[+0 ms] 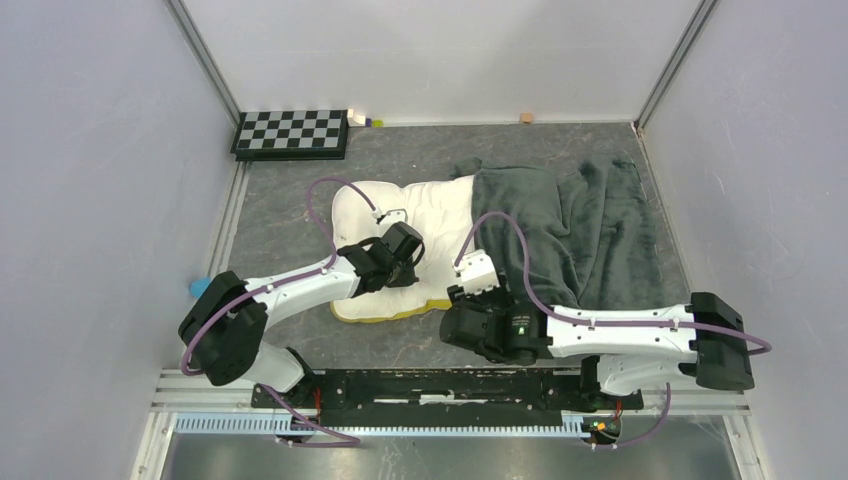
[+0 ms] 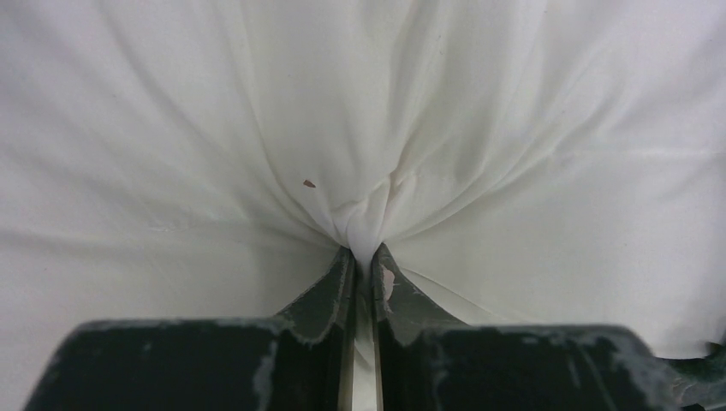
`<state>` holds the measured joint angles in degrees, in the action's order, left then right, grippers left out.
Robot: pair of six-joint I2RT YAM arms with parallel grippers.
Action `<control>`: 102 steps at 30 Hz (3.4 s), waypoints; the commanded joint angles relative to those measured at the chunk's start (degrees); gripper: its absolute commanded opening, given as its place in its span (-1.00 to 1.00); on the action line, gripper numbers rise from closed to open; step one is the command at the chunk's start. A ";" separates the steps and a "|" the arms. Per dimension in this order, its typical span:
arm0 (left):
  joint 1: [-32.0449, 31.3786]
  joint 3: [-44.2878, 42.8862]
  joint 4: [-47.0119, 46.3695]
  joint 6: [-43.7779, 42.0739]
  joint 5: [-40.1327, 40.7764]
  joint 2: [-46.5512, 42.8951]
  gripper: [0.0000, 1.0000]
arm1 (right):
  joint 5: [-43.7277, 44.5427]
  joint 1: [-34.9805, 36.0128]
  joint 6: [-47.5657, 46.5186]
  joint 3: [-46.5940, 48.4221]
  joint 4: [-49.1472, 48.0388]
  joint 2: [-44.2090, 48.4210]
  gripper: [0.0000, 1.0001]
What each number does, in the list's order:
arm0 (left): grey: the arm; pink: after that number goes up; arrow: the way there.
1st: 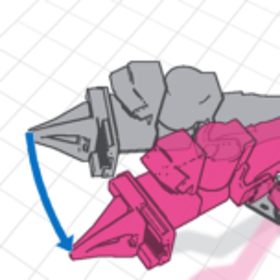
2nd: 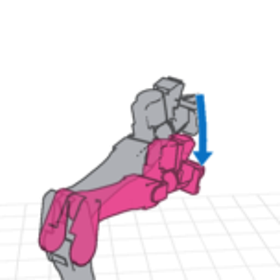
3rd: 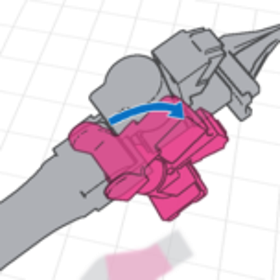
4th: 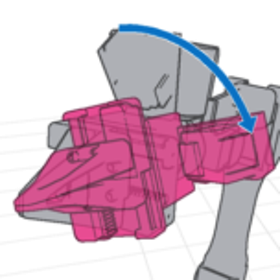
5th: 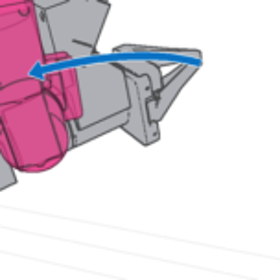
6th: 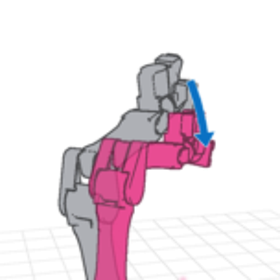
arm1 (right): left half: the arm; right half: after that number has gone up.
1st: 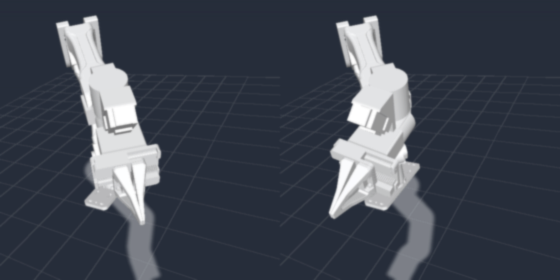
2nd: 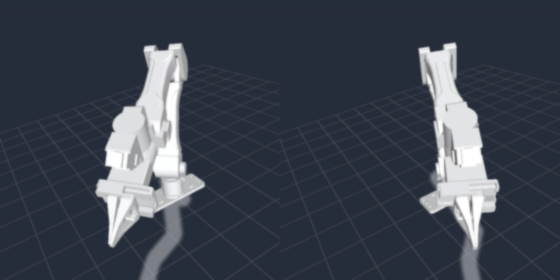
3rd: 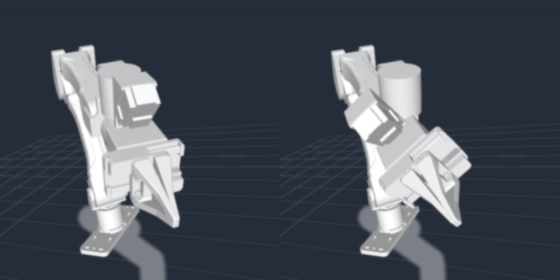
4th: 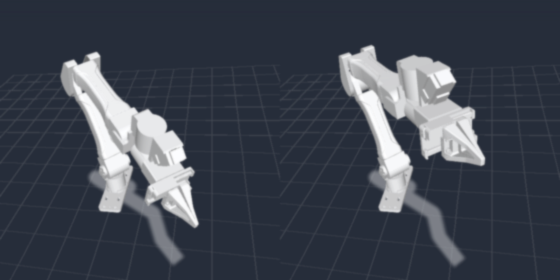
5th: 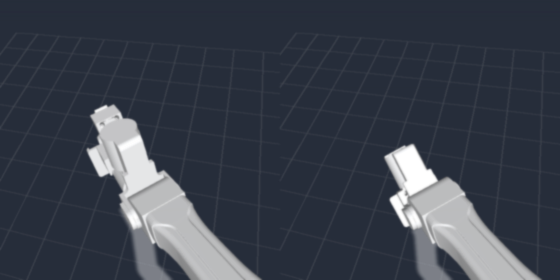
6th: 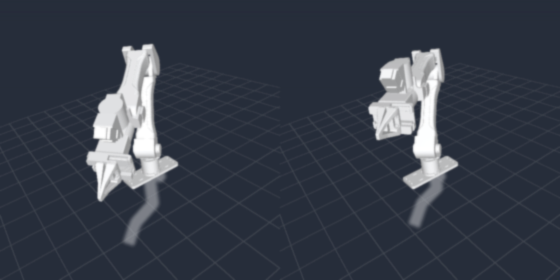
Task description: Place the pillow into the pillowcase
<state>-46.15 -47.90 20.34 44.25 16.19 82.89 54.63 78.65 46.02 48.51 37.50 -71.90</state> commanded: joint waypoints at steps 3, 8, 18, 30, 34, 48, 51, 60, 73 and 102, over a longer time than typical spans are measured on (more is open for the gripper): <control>-0.19 0.70 0.93 -1.01 -0.31 0.96 -0.80 | 2.22 1.62 4.51 -0.06 1.80 -3.20 0.33; -0.17 0.88 0.76 -0.75 -0.87 0.84 -0.81 | -1.91 -3.75 0.32 -5.11 -5.18 -2.90 0.30; -0.17 0.79 1.10 -0.96 -1.30 -0.15 -0.92 | -6.90 -10.28 -5.86 -7.36 -11.43 -2.39 -0.13; -7.54 -9.23 7.87 -1.35 0.65 -9.51 -0.95 | -7.41 -2.71 -13.76 10.45 -8.29 -2.05 -1.00; -8.52 -13.47 12.78 0.31 3.50 -11.51 -0.95 | -4.42 -2.82 -11.28 11.47 -4.33 0.08 -0.87; -8.51 -6.81 8.60 4.69 2.98 -8.38 -0.95 | -6.23 -5.09 3.73 -13.99 -4.72 10.10 -0.05; -8.51 -6.44 8.15 4.88 2.80 -7.99 -0.95 | -6.99 -6.35 2.62 -16.47 -8.36 10.35 -0.05; -8.52 -5.65 8.23 4.88 3.42 -7.06 -0.95 | -5.27 -8.78 1.75 -14.54 -4.58 10.05 -0.08; -9.70 -7.29 8.14 3.06 3.15 -7.15 -0.95 | -10.54 -1.80 -11.62 7.77 -6.39 4.45 -1.00; 0.24 -34.22 27.21 -5.18 -8.91 -17.61 0.43 | -37.63 -34.33 -29.74 42.50 -17.28 -33.63 -1.00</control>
<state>-49.71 -79.24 46.24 45.08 8.19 65.21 23.51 46.65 16.86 90.30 25.12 -99.90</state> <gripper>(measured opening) 0.599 0.011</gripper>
